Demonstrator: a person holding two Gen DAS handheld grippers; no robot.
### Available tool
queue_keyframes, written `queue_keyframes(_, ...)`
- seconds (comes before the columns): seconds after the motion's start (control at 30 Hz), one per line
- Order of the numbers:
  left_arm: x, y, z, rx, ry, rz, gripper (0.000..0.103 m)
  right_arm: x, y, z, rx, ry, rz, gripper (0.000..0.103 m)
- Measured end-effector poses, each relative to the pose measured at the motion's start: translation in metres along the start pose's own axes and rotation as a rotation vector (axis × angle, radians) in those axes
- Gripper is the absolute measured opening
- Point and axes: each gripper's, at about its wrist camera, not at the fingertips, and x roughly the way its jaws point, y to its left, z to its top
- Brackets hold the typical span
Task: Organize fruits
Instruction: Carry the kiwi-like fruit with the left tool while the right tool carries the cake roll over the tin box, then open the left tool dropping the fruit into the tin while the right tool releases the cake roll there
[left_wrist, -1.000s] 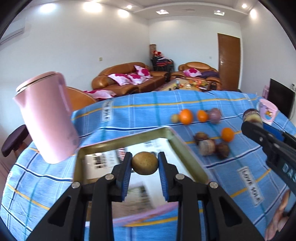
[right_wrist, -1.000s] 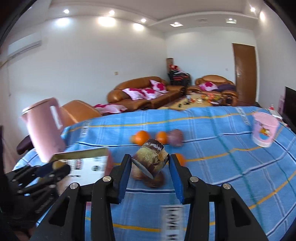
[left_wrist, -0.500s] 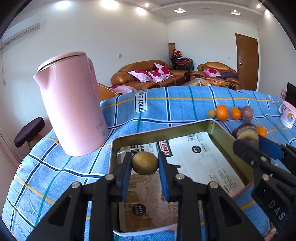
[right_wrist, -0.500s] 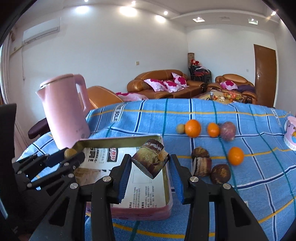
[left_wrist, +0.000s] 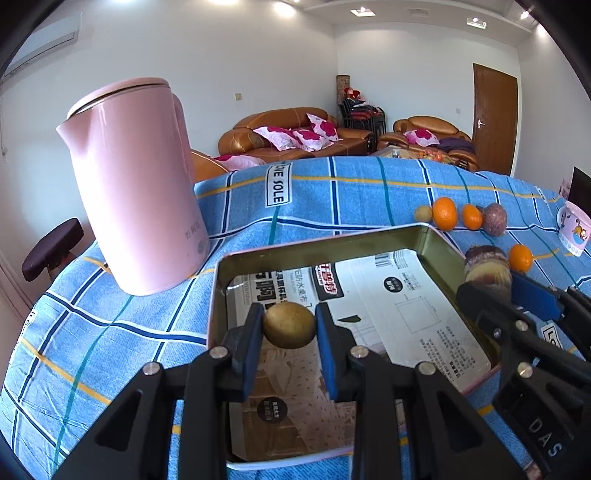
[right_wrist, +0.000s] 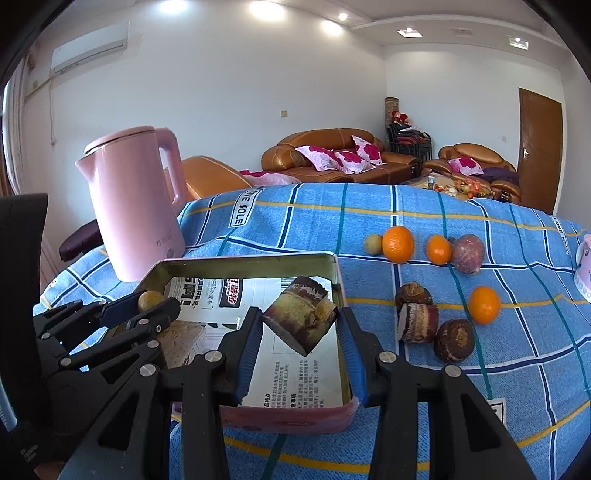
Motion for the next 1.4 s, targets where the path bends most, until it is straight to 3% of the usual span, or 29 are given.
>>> queue_keyframes(0.23, 0.002, 0.004, -0.001, -0.013, 0.018, -0.036, 0.03, 0.006, -0.004, 0.0, 0.027, 0.035, 0.027, 0.044)
queue_keyframes(0.53, 0.006, 0.009, -0.003, -0.054, 0.048, -0.146, 0.03, 0.013, -0.005, -0.001, 0.04, 0.074, 0.069, 0.044)
queue_keyframes(0.93, 0.014, 0.009, -0.003, -0.065, 0.083, -0.149, 0.03, 0.017, -0.007, -0.001, 0.059, 0.09, 0.118, 0.044)
queue_keyframes(1.27, 0.009, 0.01, -0.003, -0.075, 0.06, -0.153, 0.032, 0.016, -0.008, -0.001, 0.064, 0.089, 0.127, 0.047)
queue_keyframes(1.4, -0.01, 0.019, 0.001, -0.104, -0.027, -0.234, 0.033, 0.01, -0.011, -0.001, 0.073, 0.064, 0.113, 0.047)
